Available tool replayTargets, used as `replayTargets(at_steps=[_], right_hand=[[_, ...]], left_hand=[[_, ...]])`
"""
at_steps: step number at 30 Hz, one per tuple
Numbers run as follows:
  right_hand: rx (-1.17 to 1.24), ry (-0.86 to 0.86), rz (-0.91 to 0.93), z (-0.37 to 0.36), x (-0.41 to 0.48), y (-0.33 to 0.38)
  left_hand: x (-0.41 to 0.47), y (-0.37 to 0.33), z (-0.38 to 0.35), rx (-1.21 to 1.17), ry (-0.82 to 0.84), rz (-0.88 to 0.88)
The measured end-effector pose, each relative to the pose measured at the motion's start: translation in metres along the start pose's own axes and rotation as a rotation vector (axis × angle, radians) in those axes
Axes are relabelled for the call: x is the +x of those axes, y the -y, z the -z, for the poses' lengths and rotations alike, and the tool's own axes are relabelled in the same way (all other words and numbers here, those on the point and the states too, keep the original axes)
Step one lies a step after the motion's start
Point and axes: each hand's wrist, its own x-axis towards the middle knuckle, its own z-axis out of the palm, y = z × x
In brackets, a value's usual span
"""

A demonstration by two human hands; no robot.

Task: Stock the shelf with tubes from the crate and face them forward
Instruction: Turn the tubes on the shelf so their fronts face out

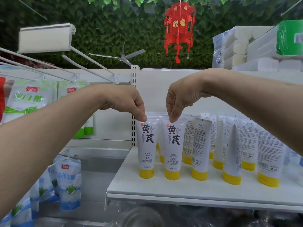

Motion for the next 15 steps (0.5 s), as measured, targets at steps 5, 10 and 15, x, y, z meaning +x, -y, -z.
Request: replayTargets(at_steps=[5, 10, 15], right_hand=[[0.003, -0.040, 0.008, -0.0014, 0.0009, 0.0031], [-0.004, -0.049, 0.015, -0.0016, -0.0002, 0.0051], [-0.007, -0.056, 0.023, -0.0018, -0.0010, 0.0053]], left_hand=[[-0.0009, -0.0031, -0.0010, 0.005, -0.025, -0.027], [-0.0015, -0.0024, -0.0008, 0.006, -0.032, -0.043], [-0.0006, -0.0025, -0.0006, -0.004, -0.025, -0.041]])
